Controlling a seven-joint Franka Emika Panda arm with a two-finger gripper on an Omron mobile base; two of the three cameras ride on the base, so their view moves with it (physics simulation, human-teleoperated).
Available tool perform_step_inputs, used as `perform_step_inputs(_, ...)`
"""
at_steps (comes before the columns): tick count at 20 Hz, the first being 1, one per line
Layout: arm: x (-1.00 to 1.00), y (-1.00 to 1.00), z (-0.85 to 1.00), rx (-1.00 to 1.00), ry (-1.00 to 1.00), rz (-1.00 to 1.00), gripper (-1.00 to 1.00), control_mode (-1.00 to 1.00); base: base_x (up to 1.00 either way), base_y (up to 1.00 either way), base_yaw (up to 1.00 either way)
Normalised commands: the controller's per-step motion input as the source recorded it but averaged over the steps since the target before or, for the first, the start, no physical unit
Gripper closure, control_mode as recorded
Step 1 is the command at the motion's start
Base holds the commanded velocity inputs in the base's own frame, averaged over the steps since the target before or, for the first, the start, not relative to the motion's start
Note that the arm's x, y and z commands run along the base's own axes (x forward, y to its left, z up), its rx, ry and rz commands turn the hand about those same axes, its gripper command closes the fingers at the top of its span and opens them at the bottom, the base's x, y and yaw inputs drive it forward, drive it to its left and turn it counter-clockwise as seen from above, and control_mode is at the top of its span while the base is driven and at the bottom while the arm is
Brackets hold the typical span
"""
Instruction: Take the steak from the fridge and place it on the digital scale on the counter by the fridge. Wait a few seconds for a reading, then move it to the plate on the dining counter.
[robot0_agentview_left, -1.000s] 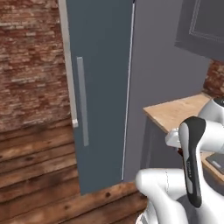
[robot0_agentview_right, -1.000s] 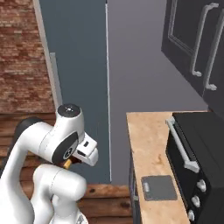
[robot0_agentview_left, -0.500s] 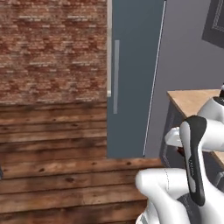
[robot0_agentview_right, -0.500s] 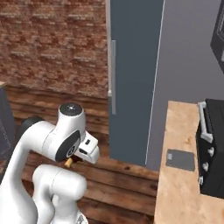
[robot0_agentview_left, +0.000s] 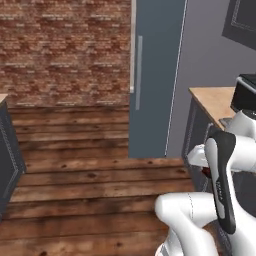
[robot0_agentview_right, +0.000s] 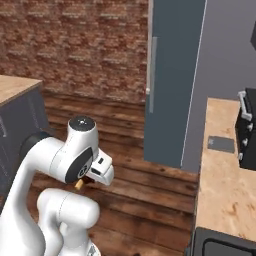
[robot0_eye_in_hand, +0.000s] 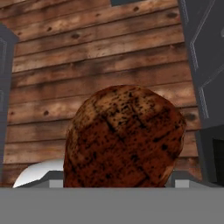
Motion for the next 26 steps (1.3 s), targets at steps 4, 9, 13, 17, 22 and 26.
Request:
perform_step_inputs(4,0.0,0.0,0.0,0.0,0.0,0.0,1.0,1.0,-1.0,0.72,-0.03)
perform_step_inputs(9,0.0,0.0,0.0,0.0,0.0,0.0,1.0,1.0,-1.0,0.79,-0.14)
perform_step_inputs(13,0.0,0.0,0.0,0.0,0.0,0.0,1.0,1.0,-1.0,0.62,-0.16)
perform_step_inputs(17,0.0,0.0,0.0,0.0,0.0,0.0,1.0,1.0,-1.0,0.4,-0.15)
perform_step_inputs(22,0.0,0.0,0.0,0.0,0.0,0.0,1.0,1.0,-1.0,0.31,-0.14)
perform_step_inputs(26,0.0,0.0,0.0,0.0,0.0,0.0,1.0,1.0,-1.0,0.32,-0.14)
